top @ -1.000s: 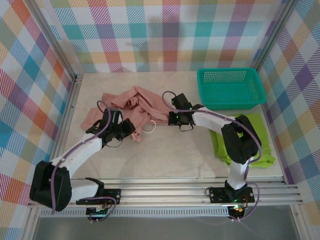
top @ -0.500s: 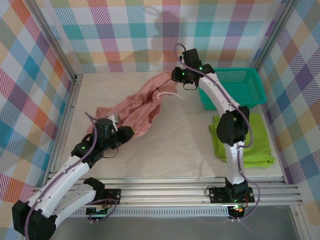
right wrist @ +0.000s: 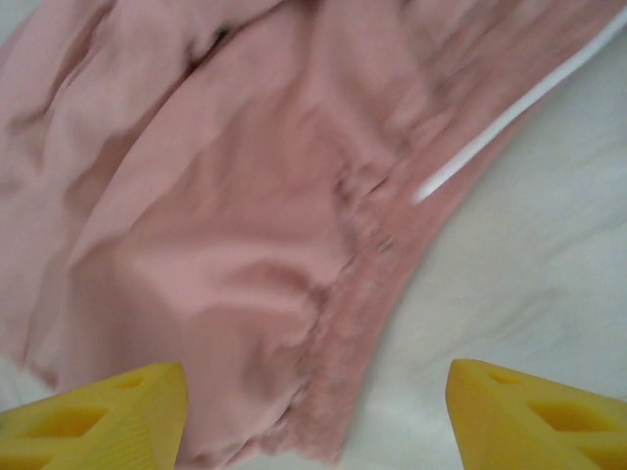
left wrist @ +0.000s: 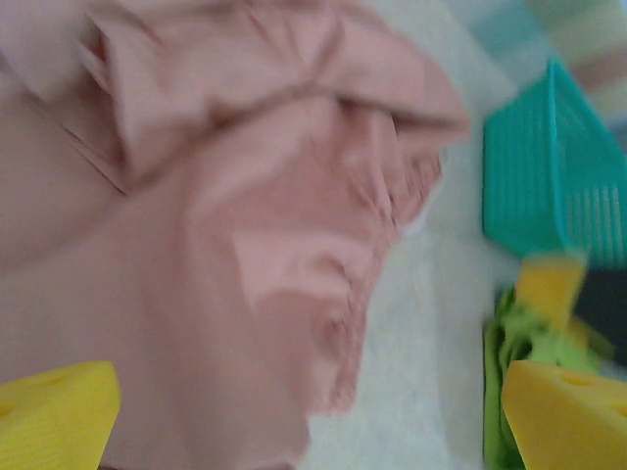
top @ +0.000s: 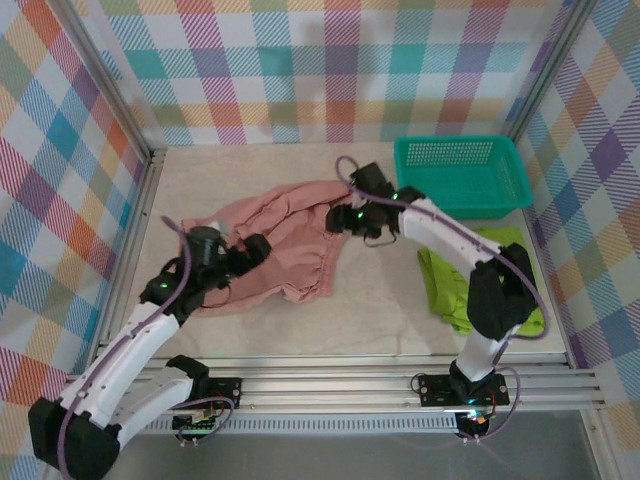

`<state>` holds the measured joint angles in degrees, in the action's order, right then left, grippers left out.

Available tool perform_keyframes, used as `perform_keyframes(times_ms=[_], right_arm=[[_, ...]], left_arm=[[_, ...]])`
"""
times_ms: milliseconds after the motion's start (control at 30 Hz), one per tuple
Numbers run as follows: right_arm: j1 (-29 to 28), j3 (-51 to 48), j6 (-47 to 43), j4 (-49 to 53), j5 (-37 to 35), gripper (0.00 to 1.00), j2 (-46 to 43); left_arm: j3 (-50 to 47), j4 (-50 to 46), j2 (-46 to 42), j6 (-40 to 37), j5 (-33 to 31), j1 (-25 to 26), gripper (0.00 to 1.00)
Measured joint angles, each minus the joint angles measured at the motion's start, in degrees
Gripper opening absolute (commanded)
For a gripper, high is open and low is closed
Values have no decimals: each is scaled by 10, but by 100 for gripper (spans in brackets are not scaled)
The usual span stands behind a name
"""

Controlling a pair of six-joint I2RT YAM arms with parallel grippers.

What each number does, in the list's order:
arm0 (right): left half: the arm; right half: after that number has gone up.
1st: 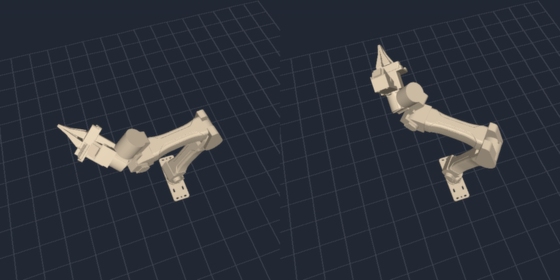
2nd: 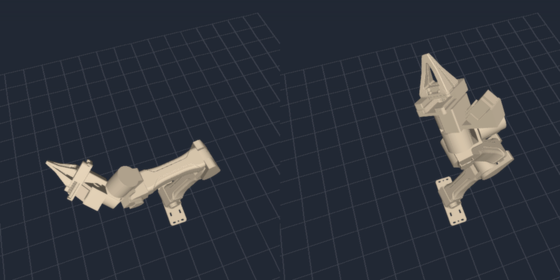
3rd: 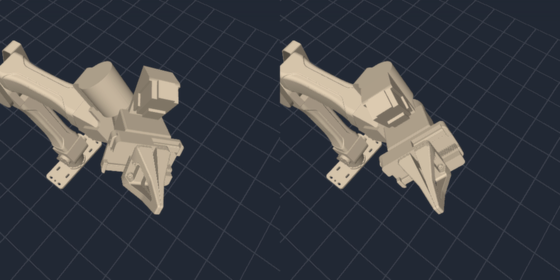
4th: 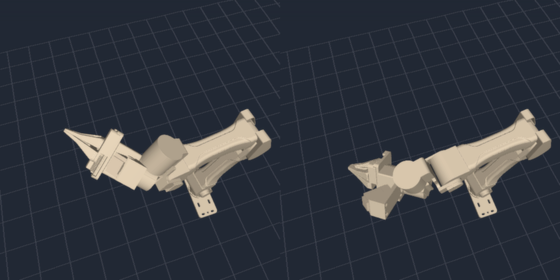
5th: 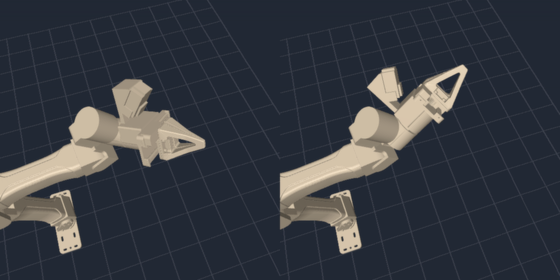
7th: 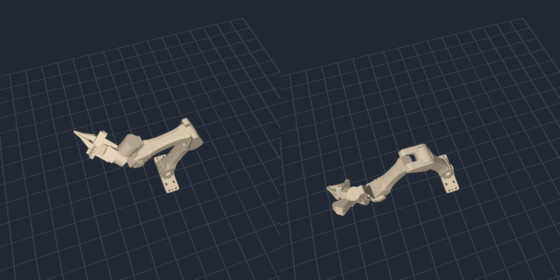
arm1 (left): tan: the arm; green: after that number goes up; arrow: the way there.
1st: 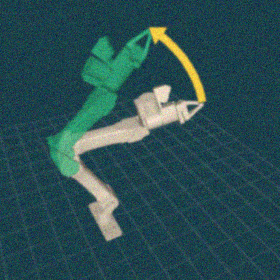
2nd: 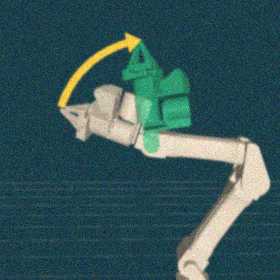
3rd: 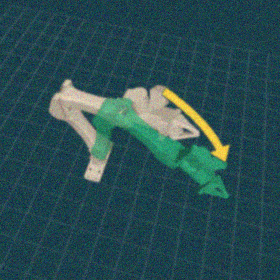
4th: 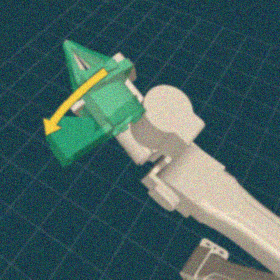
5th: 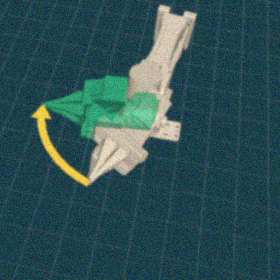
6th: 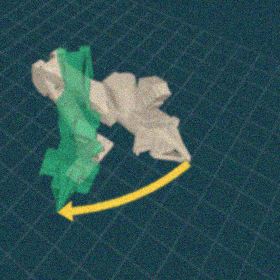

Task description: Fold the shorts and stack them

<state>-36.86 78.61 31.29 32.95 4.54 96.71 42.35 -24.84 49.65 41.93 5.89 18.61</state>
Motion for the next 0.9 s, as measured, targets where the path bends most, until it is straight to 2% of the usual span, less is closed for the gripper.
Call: perform_keyframes(times_ms=[67, 133, 300, 400, 567, 633, 667, 900], right_arm=[[-51, -43, 14, -26, -9, 71, -23], [-93, -67, 28, -40, -17, 71, -22], [-153, -73, 52, -72, -35, 70, 13], [-177, -74, 60, -86, -39, 70, 28], [-188, -76, 71, -106, -39, 72, 47], [-188, -76, 75, -113, -39, 81, 58], [-187, -76, 75, -115, -39, 81, 64], [-184, -82, 78, -123, -38, 82, 90]], left_arm=[[0, -10, 1, -6, 17, -51, 100], [-1, -9, 20, -10, 38, -80, 100], [23, -1, 127, -21, 74, -97, 100], [73, 3, 207, -35, 80, -98, 95], [165, 11, 327, -74, 66, -99, 85], [189, 12, 364, -88, 63, -100, 81], [196, 12, 377, -93, 60, -100, 81], [237, 8, 459, -126, 27, -101, 73]])
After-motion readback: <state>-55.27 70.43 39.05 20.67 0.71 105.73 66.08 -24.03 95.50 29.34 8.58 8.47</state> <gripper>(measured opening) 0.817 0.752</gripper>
